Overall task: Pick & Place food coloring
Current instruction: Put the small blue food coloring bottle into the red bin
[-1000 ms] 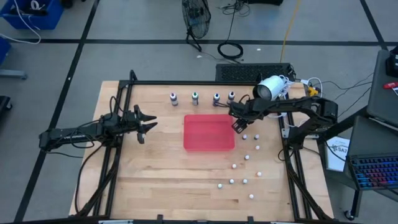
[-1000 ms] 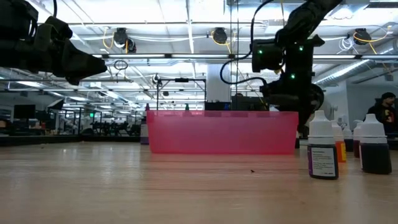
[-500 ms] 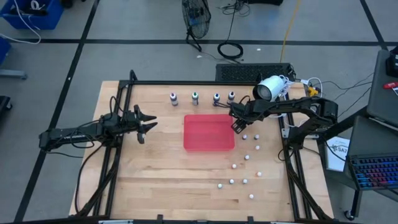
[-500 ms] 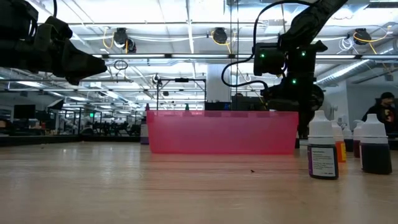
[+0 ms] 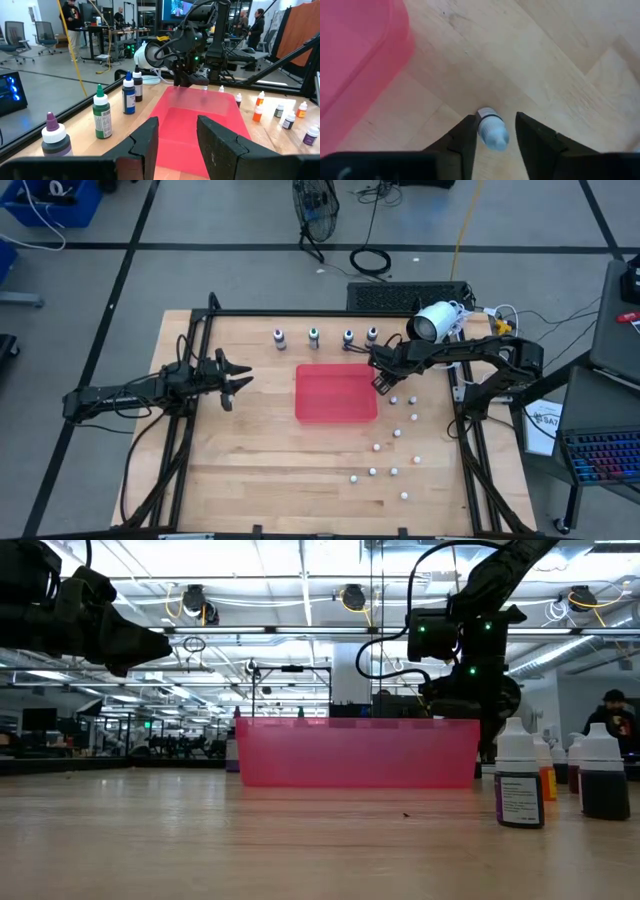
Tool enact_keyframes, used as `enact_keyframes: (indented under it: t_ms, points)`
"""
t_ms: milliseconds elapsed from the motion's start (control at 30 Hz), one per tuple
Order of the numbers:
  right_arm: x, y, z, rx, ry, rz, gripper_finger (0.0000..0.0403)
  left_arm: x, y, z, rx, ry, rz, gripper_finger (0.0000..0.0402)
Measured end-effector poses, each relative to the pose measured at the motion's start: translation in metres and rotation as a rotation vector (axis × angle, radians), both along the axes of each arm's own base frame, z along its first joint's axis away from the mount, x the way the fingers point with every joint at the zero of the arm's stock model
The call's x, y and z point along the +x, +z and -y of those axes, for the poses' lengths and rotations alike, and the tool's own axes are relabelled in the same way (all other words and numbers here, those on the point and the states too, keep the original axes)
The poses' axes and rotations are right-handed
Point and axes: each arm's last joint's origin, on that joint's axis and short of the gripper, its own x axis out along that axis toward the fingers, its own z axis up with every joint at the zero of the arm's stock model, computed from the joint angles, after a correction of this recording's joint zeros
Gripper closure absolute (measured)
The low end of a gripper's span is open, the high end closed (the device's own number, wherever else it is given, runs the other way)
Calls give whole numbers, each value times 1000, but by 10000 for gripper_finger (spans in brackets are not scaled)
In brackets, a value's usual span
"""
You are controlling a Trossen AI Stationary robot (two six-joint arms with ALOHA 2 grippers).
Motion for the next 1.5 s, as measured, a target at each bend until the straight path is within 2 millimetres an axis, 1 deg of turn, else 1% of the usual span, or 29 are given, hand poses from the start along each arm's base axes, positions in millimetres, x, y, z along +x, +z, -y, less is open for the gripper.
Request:
enact_keyframes:
  t_ms: [200,267,333,467,533,633,733,800,900,967,1033,1100,1133,1233,1333,1433,1500]
  points:
    - [1,0,0,-7,62,-10,353,0,0,0,0,0,0,265]
    - [1,2,0,-10,87,-11,355,0,0,0,0,0,0,265]
    - [2,8,-3,-17,106,-5,355,0,0,0,0,0,0,265]
    - [3,36,-9,-73,128,10,355,0,0,0,0,0,0,265]
    - [3,56,-13,-115,131,25,355,0,0,0,0,0,0,265]
    - [8,86,-21,-181,147,110,355,0,0,0,0,0,0,265]
    - [20,112,-32,-205,199,205,355,0,0,0,0,0,0,265]
    - [31,124,-41,-216,251,247,355,0,0,0,0,0,0,265]
    - [52,134,-55,-223,337,267,355,0,0,0,0,0,0,265]
    - [69,139,-64,-227,395,275,355,0,0,0,0,0,0,265]
    - [88,139,-73,-228,451,271,355,0,0,0,0,0,0,265]
    - [106,134,-83,-202,516,264,355,0,0,0,0,0,0,265]
    - [115,129,-88,-183,549,256,355,0,0,0,0,0,0,265]
    - [137,108,-102,-141,642,211,355,0,0,0,0,0,0,265]
    - [152,80,-112,-91,702,168,355,0,0,0,0,0,0,265]
    - [161,56,-114,-55,713,121,355,0,0,0,0,-1,0,265]
    - [165,44,-114,-48,711,94,355,0,0,0,0,0,0,265]
